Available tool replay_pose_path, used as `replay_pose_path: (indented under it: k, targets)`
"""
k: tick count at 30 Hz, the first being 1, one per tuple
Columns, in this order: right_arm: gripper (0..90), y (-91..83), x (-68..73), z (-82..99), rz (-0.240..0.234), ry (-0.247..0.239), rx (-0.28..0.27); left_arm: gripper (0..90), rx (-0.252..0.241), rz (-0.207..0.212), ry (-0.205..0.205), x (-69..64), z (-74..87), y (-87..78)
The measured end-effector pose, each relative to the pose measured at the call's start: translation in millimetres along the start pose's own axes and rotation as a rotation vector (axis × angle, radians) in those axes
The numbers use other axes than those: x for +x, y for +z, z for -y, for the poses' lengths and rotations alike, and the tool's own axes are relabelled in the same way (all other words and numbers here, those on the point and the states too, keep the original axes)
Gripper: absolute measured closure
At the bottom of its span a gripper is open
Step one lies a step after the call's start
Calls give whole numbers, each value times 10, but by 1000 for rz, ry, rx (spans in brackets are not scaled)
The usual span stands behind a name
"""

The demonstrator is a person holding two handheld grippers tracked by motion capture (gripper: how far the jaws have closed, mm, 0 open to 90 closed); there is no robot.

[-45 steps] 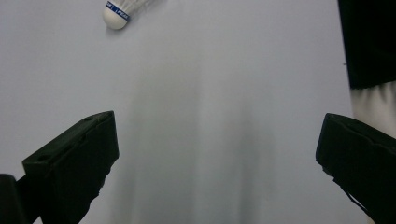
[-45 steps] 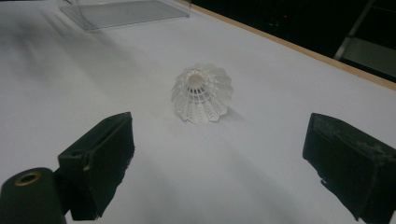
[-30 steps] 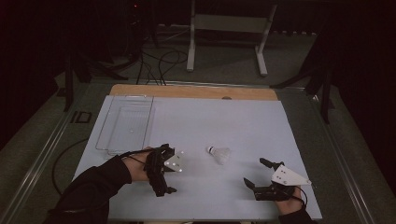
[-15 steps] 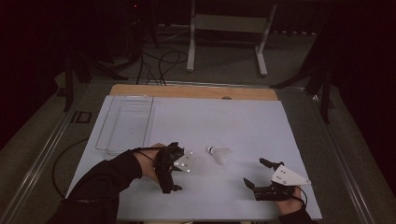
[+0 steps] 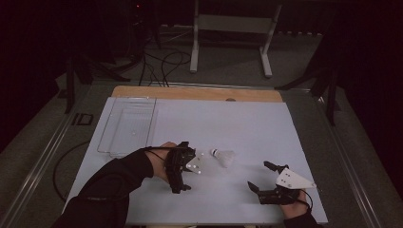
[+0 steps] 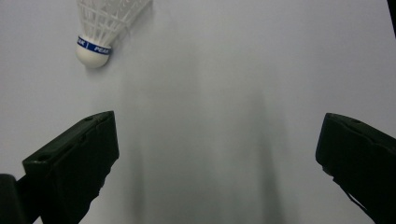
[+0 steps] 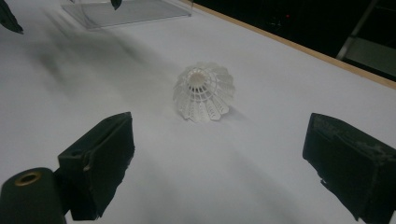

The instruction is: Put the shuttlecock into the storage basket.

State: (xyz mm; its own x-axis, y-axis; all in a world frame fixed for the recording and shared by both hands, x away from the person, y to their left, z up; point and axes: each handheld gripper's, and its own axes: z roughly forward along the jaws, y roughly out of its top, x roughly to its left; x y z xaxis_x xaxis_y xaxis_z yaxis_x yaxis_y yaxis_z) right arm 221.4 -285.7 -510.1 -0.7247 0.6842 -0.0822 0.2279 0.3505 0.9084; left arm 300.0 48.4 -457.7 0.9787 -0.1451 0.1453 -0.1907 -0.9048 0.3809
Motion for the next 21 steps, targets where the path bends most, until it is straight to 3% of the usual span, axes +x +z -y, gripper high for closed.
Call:
replay_pose_path:
  k: [4,5,8,11,21]
  targets:
    - [90,0,0,0,-1,0,0,0,31,-23,33,36,-53,23]
    - [90,-2,-1,1,-2,-1,0,0,42,-45,37,40,-71,32]
    - [90,-5,-3,1,-2,-2,0,0,54,-51,32,58,-118,44]
    - [90,-6,-3,0,-3,-1,-2,0,69,-50,49,73,-159,41]
    - [90,-5,-1,1,-6,-1,-1,0,61,5,35,174,-237,80]
